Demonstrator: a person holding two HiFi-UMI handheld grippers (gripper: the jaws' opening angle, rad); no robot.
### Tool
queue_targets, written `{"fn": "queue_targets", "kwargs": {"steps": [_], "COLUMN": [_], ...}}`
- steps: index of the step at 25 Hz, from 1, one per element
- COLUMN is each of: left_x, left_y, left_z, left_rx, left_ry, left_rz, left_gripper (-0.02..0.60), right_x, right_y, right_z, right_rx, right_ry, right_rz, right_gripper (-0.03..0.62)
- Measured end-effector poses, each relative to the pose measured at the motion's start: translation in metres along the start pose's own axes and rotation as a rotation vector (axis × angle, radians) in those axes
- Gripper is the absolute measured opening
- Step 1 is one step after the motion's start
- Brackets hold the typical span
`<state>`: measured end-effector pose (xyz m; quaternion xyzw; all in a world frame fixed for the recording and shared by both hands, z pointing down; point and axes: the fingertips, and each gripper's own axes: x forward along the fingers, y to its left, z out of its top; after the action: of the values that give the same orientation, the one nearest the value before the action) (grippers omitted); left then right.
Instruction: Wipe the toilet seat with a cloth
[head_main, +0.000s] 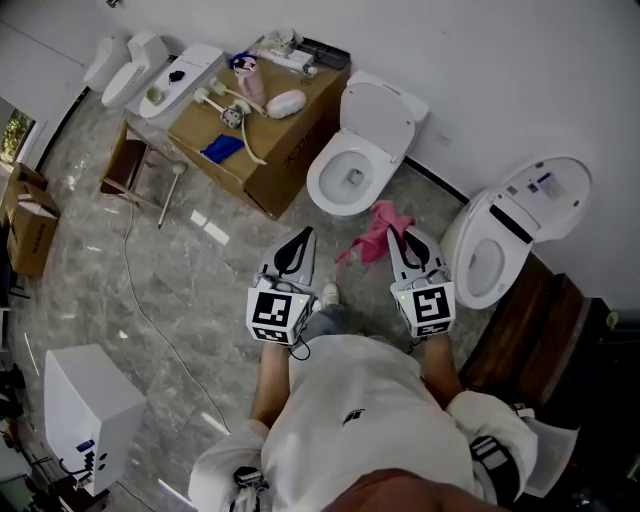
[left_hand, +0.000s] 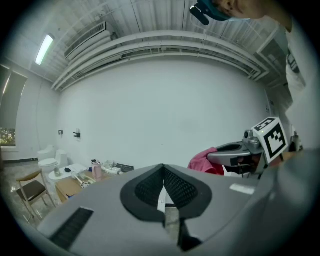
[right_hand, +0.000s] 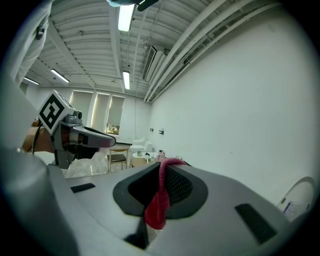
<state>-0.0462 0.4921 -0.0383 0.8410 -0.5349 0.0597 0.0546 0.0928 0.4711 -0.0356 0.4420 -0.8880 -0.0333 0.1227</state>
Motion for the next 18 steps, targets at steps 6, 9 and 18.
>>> {"fn": "queue_targets", "kwargs": {"steps": [6, 9, 18], "left_x": [0.029, 0.044, 0.093], "left_y": [0.045, 0.061, 0.090], "left_z": [0.008, 0.011, 0.011], "left_rx": [0.009, 0.016, 0.027], "left_ry": [0.002, 0.003, 0.015], "left_rz": [-0.017, -0.034, -0.090], "left_gripper": [0.009, 0.009, 0.009], "right_x": [0.050, 0.071, 0.117], "right_y": [-0.004, -0.007, -0.027], "right_z": [0.010, 0.014, 0.012], "right_rx": [-0.002, -0.001, 0.010], "right_ry": [0.008, 0.010, 0.036], "right_rz": [-0.015, -0.028, -0.067], "right_gripper": [0.012, 0.012, 0.012]}}
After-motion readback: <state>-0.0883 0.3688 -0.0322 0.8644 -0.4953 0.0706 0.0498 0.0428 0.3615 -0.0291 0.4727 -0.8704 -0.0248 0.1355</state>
